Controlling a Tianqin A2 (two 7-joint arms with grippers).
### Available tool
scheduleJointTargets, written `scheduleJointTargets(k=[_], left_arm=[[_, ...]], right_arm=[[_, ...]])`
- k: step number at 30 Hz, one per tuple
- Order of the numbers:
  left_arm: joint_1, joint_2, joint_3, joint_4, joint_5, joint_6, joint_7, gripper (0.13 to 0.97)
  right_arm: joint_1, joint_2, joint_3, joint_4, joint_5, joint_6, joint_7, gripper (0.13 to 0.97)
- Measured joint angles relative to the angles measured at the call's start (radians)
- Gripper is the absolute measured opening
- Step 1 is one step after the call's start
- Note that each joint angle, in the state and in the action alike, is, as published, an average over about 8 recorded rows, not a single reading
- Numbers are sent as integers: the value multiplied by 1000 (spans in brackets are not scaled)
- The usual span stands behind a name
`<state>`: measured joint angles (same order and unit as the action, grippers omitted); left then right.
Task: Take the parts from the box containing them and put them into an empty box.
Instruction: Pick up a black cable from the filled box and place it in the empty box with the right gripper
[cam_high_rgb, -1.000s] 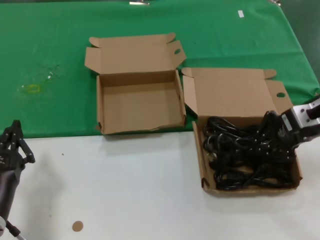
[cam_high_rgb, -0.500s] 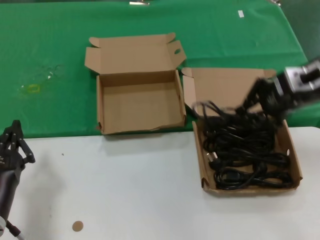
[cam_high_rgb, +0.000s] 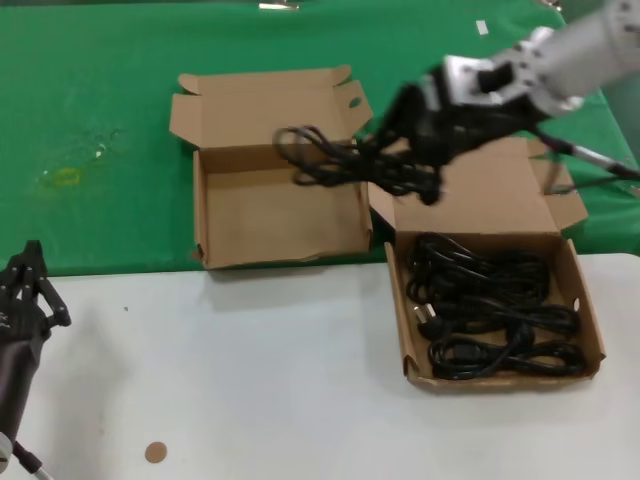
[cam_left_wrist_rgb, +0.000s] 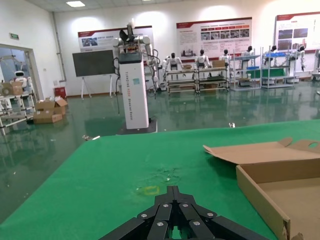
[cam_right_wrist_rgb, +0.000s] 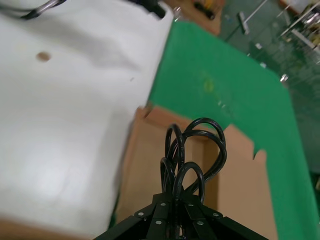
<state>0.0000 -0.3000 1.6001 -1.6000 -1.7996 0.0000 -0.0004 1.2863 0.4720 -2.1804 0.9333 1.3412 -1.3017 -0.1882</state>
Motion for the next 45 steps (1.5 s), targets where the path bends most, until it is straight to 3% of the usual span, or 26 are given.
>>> scheduleJointTargets(k=[10, 21, 40, 45], left_arm=[[0, 0, 0, 0, 0, 0, 0, 144], [0, 0, 0, 0, 0, 0, 0, 144], [0, 0, 0, 0, 0, 0, 0, 144], [0, 0, 0, 0, 0, 0, 0, 144]], right_arm=[[47, -177, -32, -166, -23, 107, 0, 166], [80, -307, -55, -385, -43, 202, -82, 166], [142, -402, -48, -633, -51, 289, -208, 175], [153, -416, -42, -666, -50, 304, -230, 221]])
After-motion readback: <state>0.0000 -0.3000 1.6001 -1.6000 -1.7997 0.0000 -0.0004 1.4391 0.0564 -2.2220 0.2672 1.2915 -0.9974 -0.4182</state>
